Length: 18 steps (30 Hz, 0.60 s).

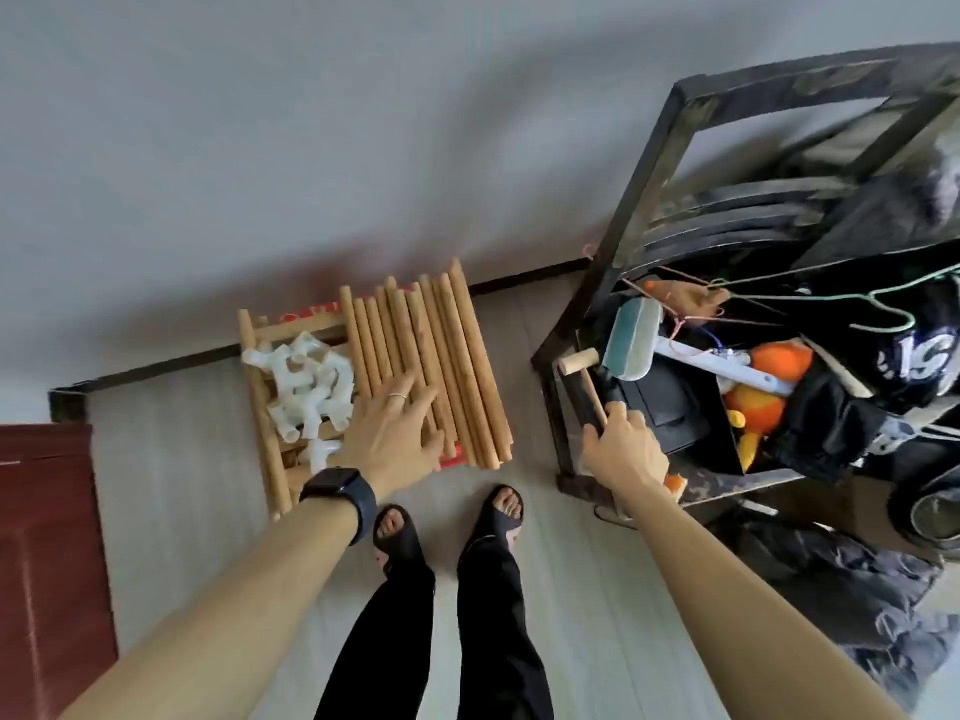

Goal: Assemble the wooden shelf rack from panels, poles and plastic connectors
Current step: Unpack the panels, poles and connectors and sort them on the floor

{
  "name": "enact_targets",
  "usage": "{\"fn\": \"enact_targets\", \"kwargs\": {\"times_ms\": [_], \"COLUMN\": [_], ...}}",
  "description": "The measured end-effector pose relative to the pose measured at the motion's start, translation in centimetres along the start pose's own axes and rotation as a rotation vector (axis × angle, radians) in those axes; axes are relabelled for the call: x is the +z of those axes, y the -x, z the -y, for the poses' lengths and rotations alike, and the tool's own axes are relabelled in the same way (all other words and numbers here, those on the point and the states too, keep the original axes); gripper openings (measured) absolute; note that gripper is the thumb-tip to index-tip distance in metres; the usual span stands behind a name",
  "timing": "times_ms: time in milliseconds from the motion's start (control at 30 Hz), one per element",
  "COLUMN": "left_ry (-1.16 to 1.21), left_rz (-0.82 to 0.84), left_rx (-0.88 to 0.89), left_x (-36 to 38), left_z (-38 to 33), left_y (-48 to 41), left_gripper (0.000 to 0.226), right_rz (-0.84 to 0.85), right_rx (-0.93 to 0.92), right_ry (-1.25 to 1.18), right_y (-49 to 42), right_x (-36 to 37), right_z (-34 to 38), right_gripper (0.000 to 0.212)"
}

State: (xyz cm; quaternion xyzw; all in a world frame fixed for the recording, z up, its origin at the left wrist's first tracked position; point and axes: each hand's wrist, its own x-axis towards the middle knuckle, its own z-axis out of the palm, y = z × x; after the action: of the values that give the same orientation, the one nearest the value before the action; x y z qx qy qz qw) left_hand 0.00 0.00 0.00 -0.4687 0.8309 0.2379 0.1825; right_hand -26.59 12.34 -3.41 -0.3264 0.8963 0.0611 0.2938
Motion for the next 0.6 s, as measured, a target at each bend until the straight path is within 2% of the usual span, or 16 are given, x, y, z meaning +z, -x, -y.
{"fn": "enact_targets", "kwargs": {"times_ms": [133,333,467,600], "left_ry": [-0.066,-0.040,-0.015,0.078], "left_rz": [0.074,0.028,0.037,0.006], "left_rx": [-0.052,-0.128,-0.142,-0.104], "left_x": [3.6,4.8,4.1,2.1], "left_z": [-0.1,-1.8,-1.9,-0.7], "left_y": [-2.7,-3.7,-3.8,-3.6], "left_gripper": [0.067,0.062,0.060,0.053], "right_rz": [-0.038,0.089,0.123,0.068], "right_rx": [-0.049,-0.134,-0.135,-0.228], "right_ry": [0.208,0.402,0.284,-0.004], "right_y": [-3.8,-5.6,-4.6,-1.8], "right_x": [1.6,1.9,1.1,-0.2], "right_z": [-1.0,-0.9,0.2,3.3], "right_gripper": [0.033,0.022,0.019,0.022]}}
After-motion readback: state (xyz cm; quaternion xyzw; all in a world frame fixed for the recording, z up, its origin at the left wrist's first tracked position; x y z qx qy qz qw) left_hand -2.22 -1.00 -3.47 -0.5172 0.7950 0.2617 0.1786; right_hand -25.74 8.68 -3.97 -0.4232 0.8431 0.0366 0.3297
